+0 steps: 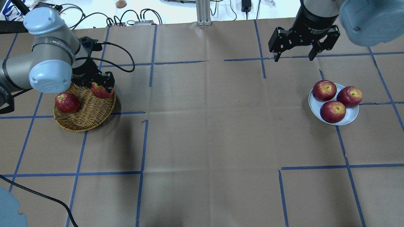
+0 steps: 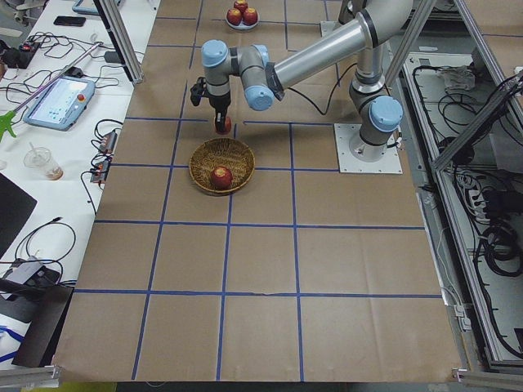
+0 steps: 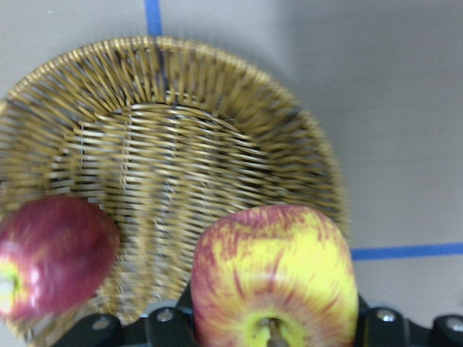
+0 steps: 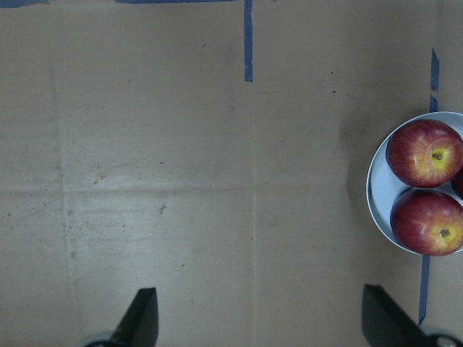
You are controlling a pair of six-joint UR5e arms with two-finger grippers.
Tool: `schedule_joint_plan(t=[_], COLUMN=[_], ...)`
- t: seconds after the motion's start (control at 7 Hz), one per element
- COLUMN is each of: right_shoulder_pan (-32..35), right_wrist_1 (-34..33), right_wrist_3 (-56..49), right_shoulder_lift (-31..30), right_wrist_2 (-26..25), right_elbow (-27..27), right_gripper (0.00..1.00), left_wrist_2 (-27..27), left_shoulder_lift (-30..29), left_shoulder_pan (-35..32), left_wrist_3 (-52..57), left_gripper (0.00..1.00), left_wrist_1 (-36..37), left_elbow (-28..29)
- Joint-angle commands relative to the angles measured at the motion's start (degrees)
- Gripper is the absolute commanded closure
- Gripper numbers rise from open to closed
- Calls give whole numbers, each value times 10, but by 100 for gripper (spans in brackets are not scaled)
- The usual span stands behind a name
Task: Transfer apple from basket to plate
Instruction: 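Lift the apple with the left gripper and carry it toward the table center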
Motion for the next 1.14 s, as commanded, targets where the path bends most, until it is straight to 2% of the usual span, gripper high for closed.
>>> schedule_joint_plan(t=[0.0, 0.43, 0.71, 1.0], right_shoulder_pan=[0, -1, -1, -1], right_wrist_1=[0, -1, -2, -4], right_wrist_3=[1, 1, 1, 0], right_shoulder_lift=[1, 1, 10, 11], right_wrist_2=[0, 1, 1, 1], right_elbow=[0, 1, -3, -5], right_gripper=[0, 0, 0, 0], left_wrist_2=[-1, -2, -5, -1], left_shoulder_lift=[-15, -112, -139, -152], left_shoulder_pan=[-135, -269, -294, -295], left_wrist_3=[-147, -270, -282, -281], left_gripper=[67, 67, 67, 62], left_wrist_1=[12, 97, 98, 100], left_elbow=[4, 34, 49, 50])
